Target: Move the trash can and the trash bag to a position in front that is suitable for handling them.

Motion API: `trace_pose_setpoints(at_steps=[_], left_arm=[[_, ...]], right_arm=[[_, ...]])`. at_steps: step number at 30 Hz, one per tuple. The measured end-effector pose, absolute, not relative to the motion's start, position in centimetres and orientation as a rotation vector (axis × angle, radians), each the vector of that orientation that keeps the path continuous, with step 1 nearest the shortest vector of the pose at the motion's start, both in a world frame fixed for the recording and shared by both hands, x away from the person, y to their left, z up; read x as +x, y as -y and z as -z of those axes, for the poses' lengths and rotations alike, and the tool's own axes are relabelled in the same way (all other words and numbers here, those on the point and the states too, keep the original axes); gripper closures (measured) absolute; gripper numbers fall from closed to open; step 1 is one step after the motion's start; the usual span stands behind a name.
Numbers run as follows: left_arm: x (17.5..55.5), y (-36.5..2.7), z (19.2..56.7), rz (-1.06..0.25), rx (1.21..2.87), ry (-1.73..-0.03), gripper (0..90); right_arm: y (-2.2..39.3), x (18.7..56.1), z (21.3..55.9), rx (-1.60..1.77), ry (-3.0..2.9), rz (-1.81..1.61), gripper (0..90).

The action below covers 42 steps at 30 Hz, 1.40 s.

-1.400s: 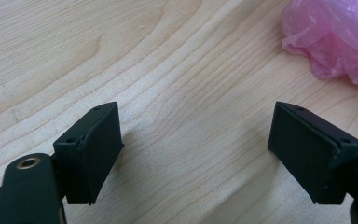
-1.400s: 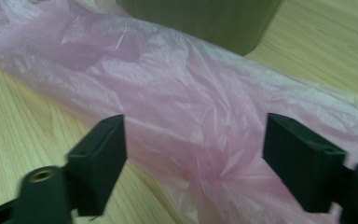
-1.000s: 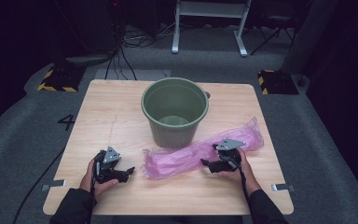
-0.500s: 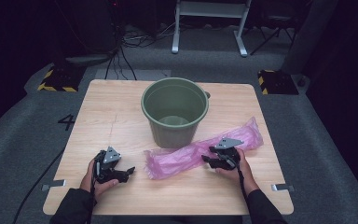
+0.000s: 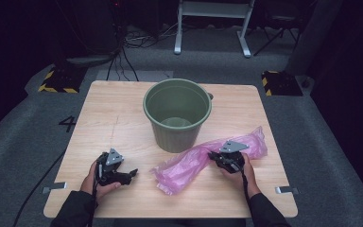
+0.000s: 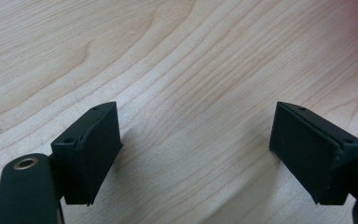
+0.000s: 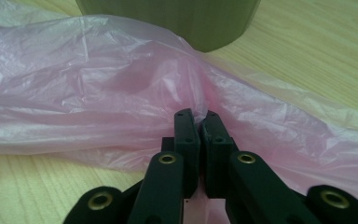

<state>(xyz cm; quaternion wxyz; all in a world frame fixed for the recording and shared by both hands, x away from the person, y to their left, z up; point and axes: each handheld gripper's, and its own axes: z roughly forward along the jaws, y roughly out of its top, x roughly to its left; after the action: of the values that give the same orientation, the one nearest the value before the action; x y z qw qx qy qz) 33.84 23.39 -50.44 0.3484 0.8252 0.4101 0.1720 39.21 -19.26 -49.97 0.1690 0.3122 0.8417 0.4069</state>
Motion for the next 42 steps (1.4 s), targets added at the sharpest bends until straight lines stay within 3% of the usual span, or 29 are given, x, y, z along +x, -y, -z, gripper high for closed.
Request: trace_pose_setpoints(at_steps=[42], left_arm=[[34.1,-23.3,50.5,-0.436,2.149,-1.041,15.7]], right_arm=[[22.9,37.6,44.0,0.866,-2.106,-1.395,88.8]])
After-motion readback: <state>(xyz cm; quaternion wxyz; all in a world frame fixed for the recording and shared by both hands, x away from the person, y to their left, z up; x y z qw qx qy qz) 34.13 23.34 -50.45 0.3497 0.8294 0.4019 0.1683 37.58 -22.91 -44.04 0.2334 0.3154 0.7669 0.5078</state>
